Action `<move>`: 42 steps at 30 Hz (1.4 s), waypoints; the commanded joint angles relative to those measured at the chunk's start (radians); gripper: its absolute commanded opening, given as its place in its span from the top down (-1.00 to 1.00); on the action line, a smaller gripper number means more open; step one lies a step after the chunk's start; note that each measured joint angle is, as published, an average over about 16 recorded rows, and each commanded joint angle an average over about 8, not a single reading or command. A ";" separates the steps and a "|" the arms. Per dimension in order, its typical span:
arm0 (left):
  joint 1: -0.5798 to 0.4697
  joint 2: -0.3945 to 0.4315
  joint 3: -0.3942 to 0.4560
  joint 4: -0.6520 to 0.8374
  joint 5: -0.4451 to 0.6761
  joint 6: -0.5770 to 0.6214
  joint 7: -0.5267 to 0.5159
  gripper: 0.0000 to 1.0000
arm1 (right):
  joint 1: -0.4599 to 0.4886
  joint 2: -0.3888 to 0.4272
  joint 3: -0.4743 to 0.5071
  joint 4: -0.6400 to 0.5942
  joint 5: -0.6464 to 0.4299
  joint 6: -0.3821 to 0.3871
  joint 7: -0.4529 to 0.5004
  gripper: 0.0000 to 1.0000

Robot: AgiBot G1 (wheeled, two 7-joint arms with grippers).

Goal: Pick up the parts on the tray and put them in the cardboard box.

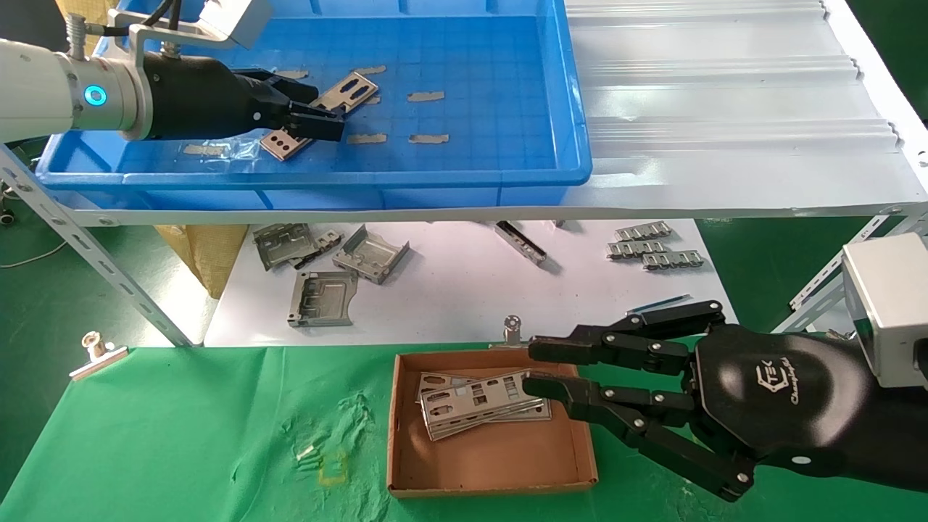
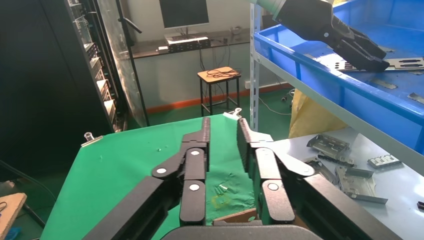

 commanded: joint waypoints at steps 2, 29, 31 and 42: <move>0.000 0.000 0.000 0.001 0.000 -0.001 -0.002 1.00 | 0.000 0.000 0.000 0.000 0.000 0.000 0.000 -1.00; -0.055 -0.054 -0.074 -0.066 -0.110 0.232 0.089 1.00 | 0.000 0.000 0.000 0.000 0.000 0.000 0.000 -1.00; -0.058 -0.060 -0.078 -0.075 -0.117 0.270 0.103 1.00 | 0.000 0.000 0.000 0.000 0.000 0.000 0.000 -1.00; -0.030 -0.105 -0.097 -0.165 -0.166 0.526 0.187 1.00 | 0.000 0.000 0.000 0.000 0.000 0.000 0.000 -1.00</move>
